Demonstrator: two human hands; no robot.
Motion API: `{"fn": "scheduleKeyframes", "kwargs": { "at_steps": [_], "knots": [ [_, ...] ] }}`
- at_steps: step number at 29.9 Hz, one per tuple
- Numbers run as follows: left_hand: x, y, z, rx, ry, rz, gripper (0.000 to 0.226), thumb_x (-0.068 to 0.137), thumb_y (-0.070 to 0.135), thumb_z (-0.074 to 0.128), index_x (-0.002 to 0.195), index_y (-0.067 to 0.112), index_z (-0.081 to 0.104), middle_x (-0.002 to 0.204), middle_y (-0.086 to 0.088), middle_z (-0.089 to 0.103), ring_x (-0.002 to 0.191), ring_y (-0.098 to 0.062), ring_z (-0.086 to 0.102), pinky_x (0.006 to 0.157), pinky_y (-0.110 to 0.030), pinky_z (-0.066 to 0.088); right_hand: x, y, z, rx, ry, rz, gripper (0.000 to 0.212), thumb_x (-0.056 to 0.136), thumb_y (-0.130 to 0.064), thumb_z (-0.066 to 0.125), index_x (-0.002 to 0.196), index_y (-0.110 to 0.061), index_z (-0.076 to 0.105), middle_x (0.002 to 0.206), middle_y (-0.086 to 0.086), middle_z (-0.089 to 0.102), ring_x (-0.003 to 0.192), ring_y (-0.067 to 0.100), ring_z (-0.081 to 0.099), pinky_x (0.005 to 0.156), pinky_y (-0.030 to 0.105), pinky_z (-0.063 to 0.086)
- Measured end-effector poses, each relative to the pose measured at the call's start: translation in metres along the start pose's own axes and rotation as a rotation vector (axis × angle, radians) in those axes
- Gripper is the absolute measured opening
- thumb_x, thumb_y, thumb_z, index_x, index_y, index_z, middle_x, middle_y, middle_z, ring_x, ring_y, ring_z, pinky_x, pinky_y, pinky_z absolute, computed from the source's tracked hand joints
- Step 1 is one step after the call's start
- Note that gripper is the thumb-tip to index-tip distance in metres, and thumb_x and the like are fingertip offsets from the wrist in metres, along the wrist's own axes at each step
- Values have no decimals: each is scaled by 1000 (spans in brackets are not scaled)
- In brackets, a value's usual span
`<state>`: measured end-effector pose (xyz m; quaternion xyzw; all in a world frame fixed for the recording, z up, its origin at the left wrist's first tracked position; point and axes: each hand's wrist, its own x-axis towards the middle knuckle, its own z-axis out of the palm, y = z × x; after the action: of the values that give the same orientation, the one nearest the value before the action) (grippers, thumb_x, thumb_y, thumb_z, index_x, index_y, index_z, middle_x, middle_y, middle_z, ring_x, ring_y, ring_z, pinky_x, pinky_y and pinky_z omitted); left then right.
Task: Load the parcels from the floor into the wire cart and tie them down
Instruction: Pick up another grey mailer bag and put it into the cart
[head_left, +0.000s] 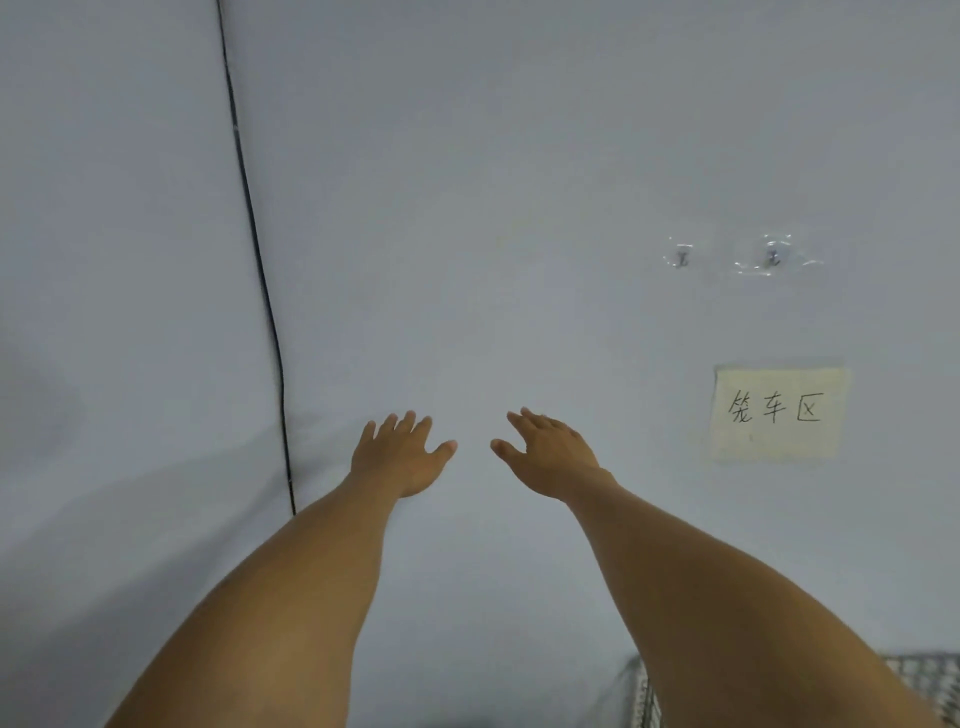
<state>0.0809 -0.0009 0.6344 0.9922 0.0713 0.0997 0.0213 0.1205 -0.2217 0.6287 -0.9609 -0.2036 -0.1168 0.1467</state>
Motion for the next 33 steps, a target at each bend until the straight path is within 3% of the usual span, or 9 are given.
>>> {"fn": "scheduleKeyframes", "kwargs": {
  "at_steps": [5, 14, 17, 20, 23, 26, 29, 33],
  "knots": [
    [1, -21, 89, -185, -134, -53, 79, 102, 71, 19, 166, 24, 16, 174, -2, 9, 160, -25, 8, 129, -49, 3, -5, 0, 96, 176, -158, 90, 71, 102, -67, 33, 163, -31, 23, 170, -7, 20, 156, 20, 21, 124, 45, 24],
    [-46, -91, 324, -650, -471, -473, 90, 96, 79, 29, 166, 23, 15, 173, -4, 15, 157, -29, 20, 128, -46, 17, -43, 3, 324, 453, -454, 352, 66, 106, -59, 36, 161, -24, 29, 164, 3, 36, 149, 28, 35, 121, 44, 29],
    [-68, -106, 404, -718, -550, -586, 83, 102, 71, 31, 165, 19, 17, 171, -7, 19, 155, -30, 24, 126, -43, 21, -60, 4, 401, 531, -571, 476, 66, 105, -59, 36, 161, -24, 29, 161, 8, 40, 144, 32, 42, 119, 45, 34],
    [-95, -115, 478, -726, -624, -604, 65, 110, 51, 31, 160, 9, 31, 164, -18, 33, 148, -35, 36, 118, -41, 30, -86, 10, 474, 575, -612, 592, 62, 107, -51, 41, 157, -16, 35, 158, 12, 43, 143, 32, 43, 115, 40, 35],
    [-125, -119, 558, -797, -712, -778, 72, 107, 57, 33, 163, 11, 24, 165, -14, 31, 148, -35, 35, 117, -43, 31, -114, 23, 549, 562, -710, 678, 57, 110, -43, 36, 158, -12, 33, 163, 13, 35, 145, 33, 38, 106, 36, 37],
    [-146, -121, 611, -839, -738, -881, 72, 108, 54, 37, 163, 10, 22, 155, -8, 40, 138, -32, 42, 110, -42, 35, -137, 37, 600, 563, -735, 753, 60, 109, -47, 38, 159, -13, 31, 159, 13, 40, 141, 33, 44, 101, 34, 38],
    [-161, -124, 672, -838, -760, -954, 77, 106, 56, 41, 163, 10, 20, 165, -15, 31, 146, -38, 37, 116, -46, 33, -163, 52, 651, 555, -786, 821, 63, 109, -48, 38, 161, -15, 26, 159, 12, 40, 142, 34, 43, 98, 35, 37],
    [-177, -128, 730, -957, -763, -1028, 86, 96, 64, 52, 159, 8, 32, 155, -15, 46, 135, -38, 49, 113, -47, 41, -186, 64, 699, 580, -788, 915, 64, 107, -46, 45, 157, -10, 30, 150, 12, 49, 131, 33, 53, 99, 39, 45]
  ]
}}
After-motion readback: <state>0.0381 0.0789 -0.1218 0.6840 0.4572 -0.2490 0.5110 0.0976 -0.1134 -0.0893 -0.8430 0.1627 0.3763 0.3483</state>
